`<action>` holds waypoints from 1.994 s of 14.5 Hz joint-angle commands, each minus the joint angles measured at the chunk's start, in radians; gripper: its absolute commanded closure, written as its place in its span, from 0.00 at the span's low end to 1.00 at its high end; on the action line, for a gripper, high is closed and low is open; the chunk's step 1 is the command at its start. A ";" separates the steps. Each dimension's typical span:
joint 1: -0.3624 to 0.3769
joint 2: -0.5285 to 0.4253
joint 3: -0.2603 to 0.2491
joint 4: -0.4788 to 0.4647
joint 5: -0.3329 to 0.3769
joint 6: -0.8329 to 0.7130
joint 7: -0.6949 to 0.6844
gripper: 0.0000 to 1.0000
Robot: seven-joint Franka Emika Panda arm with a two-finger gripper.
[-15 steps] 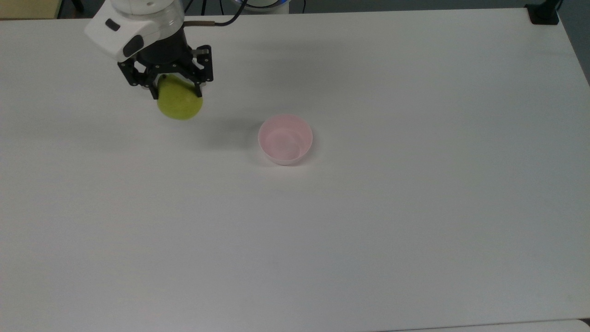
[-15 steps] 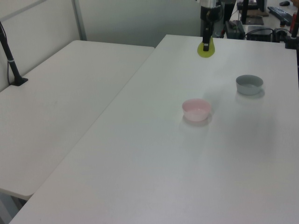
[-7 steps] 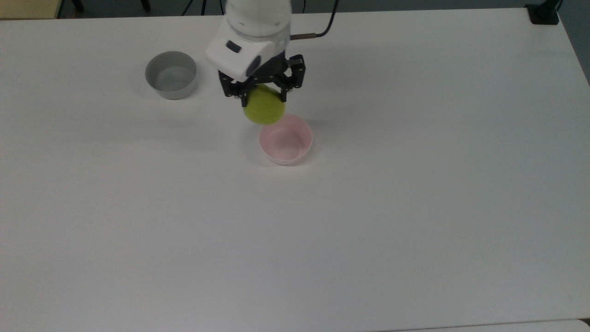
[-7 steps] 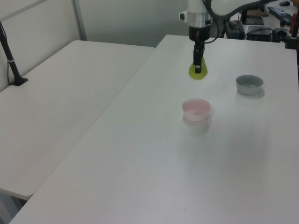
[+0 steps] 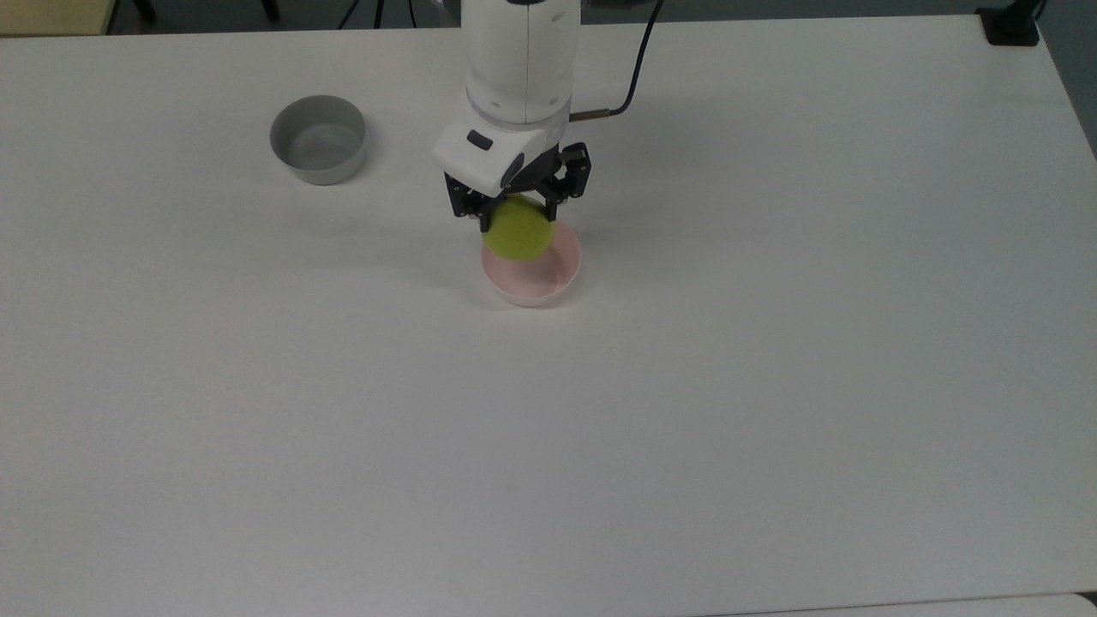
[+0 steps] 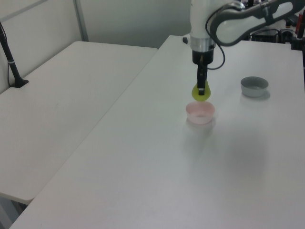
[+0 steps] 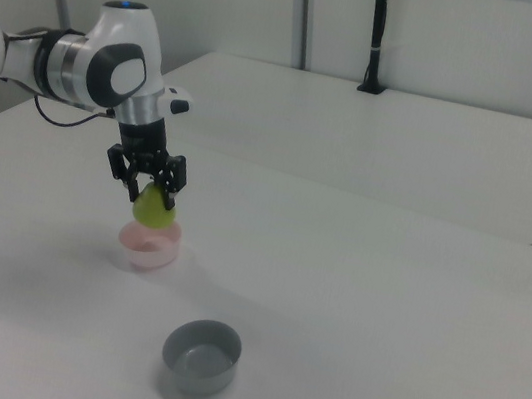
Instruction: Place the pear in the bowl
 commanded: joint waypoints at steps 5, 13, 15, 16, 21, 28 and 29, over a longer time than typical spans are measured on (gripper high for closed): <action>0.011 0.037 0.019 -0.063 0.010 0.153 0.005 0.60; 0.022 0.070 0.019 -0.059 0.010 0.159 0.013 0.30; 0.020 0.070 0.019 -0.057 0.010 0.154 0.014 0.00; 0.020 0.068 0.019 -0.056 0.010 0.153 0.014 0.00; 0.010 0.036 0.017 -0.036 0.008 0.104 0.014 0.00; -0.039 -0.114 -0.032 0.090 -0.001 -0.203 0.086 0.00; -0.064 -0.154 -0.032 0.090 -0.001 -0.243 0.086 0.00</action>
